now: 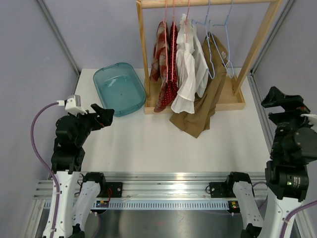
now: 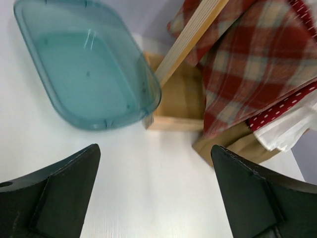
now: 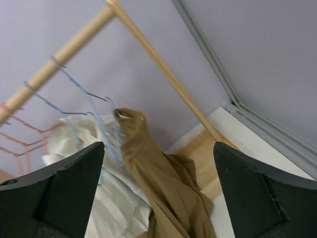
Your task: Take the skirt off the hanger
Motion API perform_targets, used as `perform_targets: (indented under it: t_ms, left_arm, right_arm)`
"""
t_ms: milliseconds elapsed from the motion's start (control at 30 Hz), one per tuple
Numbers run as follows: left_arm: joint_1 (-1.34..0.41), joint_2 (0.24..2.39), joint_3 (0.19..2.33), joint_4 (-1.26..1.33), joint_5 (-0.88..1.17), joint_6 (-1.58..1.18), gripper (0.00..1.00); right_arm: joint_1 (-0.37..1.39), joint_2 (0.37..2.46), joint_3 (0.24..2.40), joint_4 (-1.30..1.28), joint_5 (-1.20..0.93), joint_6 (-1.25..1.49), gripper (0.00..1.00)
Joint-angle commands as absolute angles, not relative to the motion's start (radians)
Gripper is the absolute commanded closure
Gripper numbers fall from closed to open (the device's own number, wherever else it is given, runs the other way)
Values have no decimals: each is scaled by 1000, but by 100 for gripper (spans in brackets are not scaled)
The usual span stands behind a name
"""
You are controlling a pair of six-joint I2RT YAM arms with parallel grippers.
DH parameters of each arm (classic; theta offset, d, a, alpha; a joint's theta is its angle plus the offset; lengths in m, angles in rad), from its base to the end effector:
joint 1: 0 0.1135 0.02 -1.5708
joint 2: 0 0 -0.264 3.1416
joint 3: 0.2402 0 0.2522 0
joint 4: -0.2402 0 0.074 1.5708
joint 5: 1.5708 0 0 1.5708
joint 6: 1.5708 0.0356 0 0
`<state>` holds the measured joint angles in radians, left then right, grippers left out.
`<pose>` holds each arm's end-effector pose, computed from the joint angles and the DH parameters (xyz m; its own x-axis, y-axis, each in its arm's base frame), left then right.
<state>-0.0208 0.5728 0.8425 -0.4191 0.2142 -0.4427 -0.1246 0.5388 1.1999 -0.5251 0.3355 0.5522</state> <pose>0.1256 -0.0102 0.3635 -0.2332 -0.4138 -0.8800 0.1445 0.8801 -0.4522 0.0546 -0.0187 0.4613 0.3459 0.4559 -0.8201 0.3049 0.7720 0.5577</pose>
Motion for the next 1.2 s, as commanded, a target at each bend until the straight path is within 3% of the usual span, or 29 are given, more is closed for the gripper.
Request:
perform_targets:
  t_ms: [0,67,167,467,733,1000,1167]
  left_arm:
    - [-18,580,818,-564,201,-500,3]
    - [-20,552,802,-589,157,-476,1]
    - [-20,560,801,-655,59,-433,1]
    - [-29,637,804,-658,126,-422,1]
    - [-31,609,795,-647,136,-433,1]
    - [-31,623,793,-649,138,-437,1]
    - [-31,621,793,-649,133,-439,1]
  right_arm:
    - [-124,646,1397,-577,160,437,0]
    - [-124,666,1457,-493,-26,356,1]
    - [-124,769,1552,-359,-74,342,1]
    - [-124,1453,2118,-459,-320,403,3]
    - [-104,1891,2545,-615,-377,354,8]
    - [-40,1924,2474,-580,-367,330,8]
    - [-18,1850,2361,-563,-188,301,7]
